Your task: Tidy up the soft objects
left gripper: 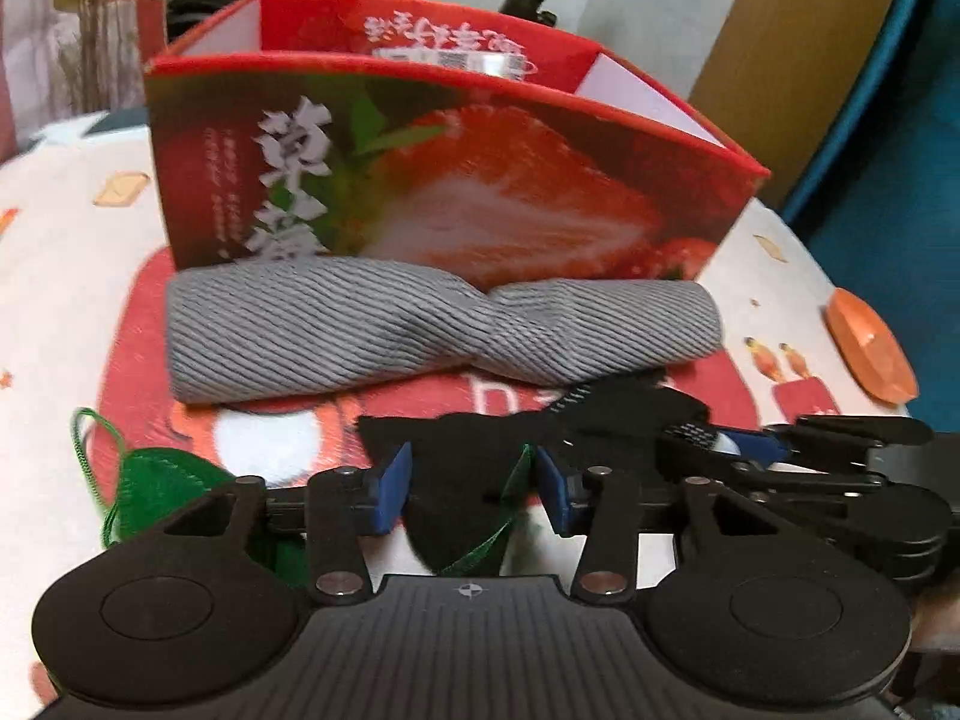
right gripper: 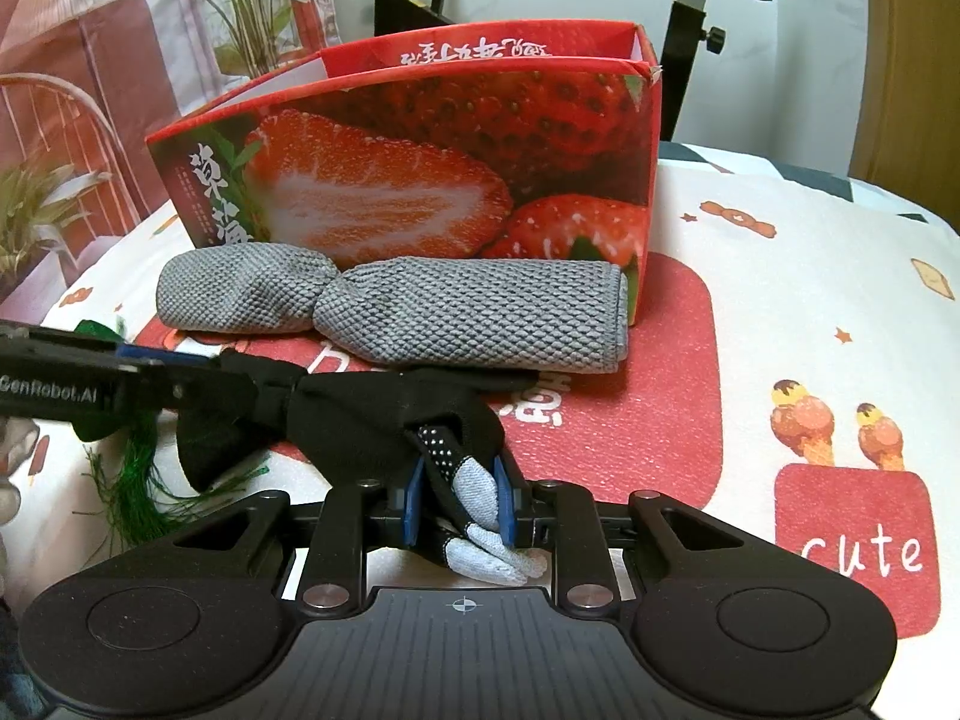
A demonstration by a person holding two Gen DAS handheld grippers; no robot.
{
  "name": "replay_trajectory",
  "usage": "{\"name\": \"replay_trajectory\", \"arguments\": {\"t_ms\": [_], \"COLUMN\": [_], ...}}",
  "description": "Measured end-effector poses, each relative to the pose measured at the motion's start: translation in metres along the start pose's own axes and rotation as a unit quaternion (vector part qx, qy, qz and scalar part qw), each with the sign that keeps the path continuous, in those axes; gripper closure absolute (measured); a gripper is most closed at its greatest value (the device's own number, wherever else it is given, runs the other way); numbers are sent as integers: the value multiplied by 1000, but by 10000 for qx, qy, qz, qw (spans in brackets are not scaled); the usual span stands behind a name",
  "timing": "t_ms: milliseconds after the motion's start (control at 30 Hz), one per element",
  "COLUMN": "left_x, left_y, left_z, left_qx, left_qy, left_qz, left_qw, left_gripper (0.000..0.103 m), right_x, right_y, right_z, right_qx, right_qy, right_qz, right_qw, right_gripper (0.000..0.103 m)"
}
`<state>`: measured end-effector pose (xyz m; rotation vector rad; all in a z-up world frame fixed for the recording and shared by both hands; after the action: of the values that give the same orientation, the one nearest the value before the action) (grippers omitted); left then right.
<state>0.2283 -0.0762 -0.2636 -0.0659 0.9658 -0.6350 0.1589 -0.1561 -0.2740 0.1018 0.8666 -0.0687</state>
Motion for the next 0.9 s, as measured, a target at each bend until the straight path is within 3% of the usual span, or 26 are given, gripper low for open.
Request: {"name": "replay_trajectory", "arguments": {"t_ms": [200,467,633,833,867,900], "left_x": [-3,-7,-12,-7,-6,-4], "left_y": [15,26,32,33,33,34], "left_z": [-8,-9,-10,-12,-11,-10], "left_qx": [-636,-845,-741,-841,-855,-937], "left_qy": [-91,-149,-152,-102,-103,-126], "left_qz": [-277,-73,112,113,71,-23], "left_qw": [9975,9963,9971,9963,9963,9955], "left_gripper": [71,62,49,48,49,57], "right_x": [0,1,0,0,0,0], "right_y": [0,10,10,10,10,10], "right_z": [0,-1,-1,-1,0,0], "right_qx": [41,-89,-78,-79,-73,-45], "right_qy": [0,13,27,33,41,53], "right_qz": [29,149,171,173,181,225], "right_qw": [10000,9998,9998,9998,9998,9997], "right_gripper": [81,81,81,81,81,81]}}
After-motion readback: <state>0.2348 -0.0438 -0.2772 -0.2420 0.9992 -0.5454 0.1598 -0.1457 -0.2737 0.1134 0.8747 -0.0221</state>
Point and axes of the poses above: each gripper's, at about its wrist camera, not at the fingertips, and x roughly the way its jaws point, y to its left, z to its top, the point moved 7 cm from there along x, roughly the way its jaws point, and after that the axes turned 6 degrees about -z, right-handed, at the moved point
